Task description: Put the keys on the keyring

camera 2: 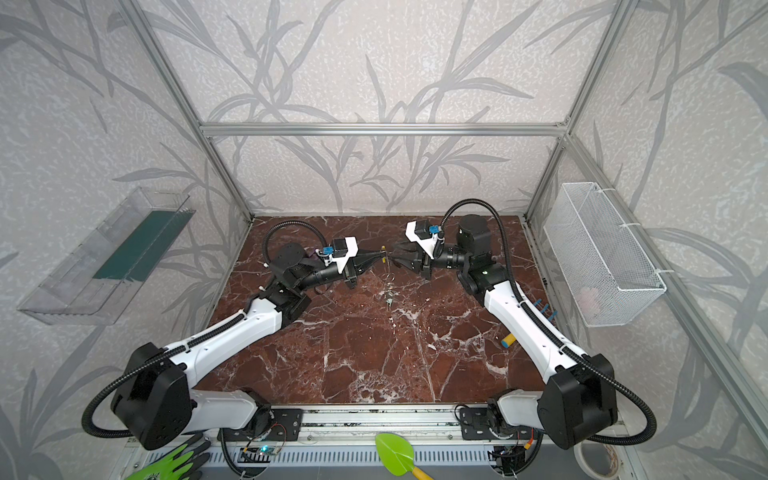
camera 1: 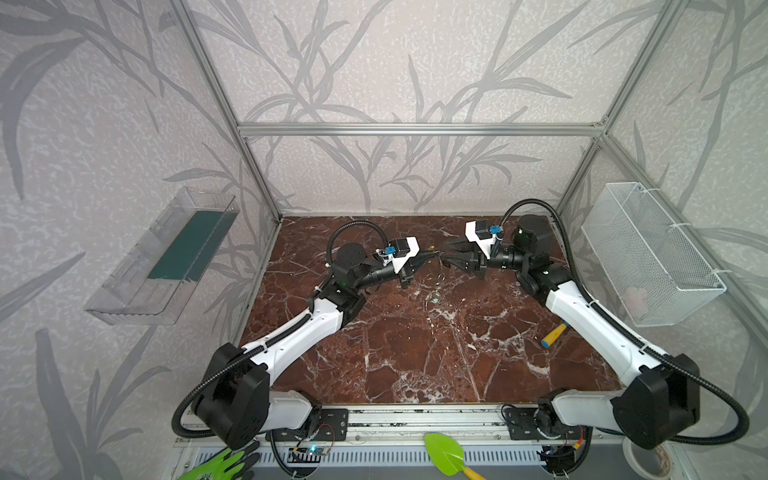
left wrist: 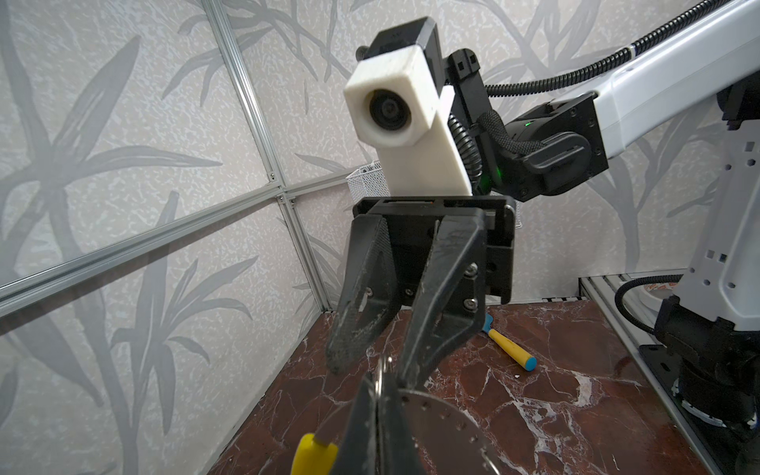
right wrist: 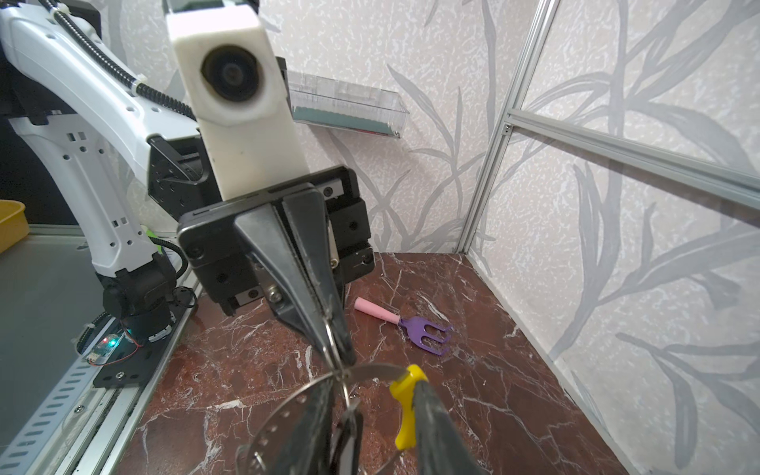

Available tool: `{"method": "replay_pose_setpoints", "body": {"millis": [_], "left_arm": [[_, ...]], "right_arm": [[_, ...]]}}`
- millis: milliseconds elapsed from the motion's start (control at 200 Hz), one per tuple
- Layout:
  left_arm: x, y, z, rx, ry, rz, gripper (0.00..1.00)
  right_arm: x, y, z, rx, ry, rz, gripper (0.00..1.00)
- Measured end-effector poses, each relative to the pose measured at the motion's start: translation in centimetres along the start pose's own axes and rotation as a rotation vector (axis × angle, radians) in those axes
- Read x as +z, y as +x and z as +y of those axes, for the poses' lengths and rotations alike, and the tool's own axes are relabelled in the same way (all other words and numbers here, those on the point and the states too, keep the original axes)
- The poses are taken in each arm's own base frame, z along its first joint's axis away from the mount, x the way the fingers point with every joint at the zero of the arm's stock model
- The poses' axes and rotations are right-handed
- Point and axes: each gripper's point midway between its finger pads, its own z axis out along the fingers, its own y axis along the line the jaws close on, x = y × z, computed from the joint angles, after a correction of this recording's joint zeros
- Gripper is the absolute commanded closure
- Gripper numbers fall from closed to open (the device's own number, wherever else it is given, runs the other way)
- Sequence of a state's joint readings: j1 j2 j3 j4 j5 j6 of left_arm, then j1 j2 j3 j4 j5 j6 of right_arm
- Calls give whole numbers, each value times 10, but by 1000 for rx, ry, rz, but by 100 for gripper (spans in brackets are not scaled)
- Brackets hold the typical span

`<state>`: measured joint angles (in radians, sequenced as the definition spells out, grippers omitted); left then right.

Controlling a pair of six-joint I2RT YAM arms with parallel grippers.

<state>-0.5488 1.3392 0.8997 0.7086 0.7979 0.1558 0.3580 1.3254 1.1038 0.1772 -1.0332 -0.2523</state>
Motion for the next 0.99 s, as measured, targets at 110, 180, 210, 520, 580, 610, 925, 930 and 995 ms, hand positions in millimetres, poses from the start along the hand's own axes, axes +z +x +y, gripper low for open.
{"method": "replay_pose_setpoints", "body": {"millis": [110, 180, 210, 520, 580, 610, 925, 930, 995], "left_arm": [[0, 0, 0, 0, 0, 0, 100], [0, 0, 0, 0, 0, 1, 100], [0, 1, 0, -1, 0, 1, 100], [1, 2, 0, -2, 1, 4, 100], [1, 1, 1, 0, 1, 2, 100], [1, 1, 1, 0, 1, 3, 100], [2, 0, 1, 4, 2, 8, 100], [2, 0, 1, 5, 2, 8, 100], [2, 1, 2, 10, 3, 16, 100]], "right_arm": [[0, -2, 3, 8, -18, -8, 75], [0, -3, 4, 13, -27, -12, 77], [0, -3, 5, 14, -31, -14, 79], [1, -4, 8, 30, -56, -21, 88], [1, -3, 7, 32, -58, -20, 89], [1, -3, 7, 33, -59, -20, 90], [2, -4, 7, 31, -65, -23, 100], [2, -4, 7, 31, -65, -23, 100], [2, -3, 7, 34, -65, -22, 100]]}}
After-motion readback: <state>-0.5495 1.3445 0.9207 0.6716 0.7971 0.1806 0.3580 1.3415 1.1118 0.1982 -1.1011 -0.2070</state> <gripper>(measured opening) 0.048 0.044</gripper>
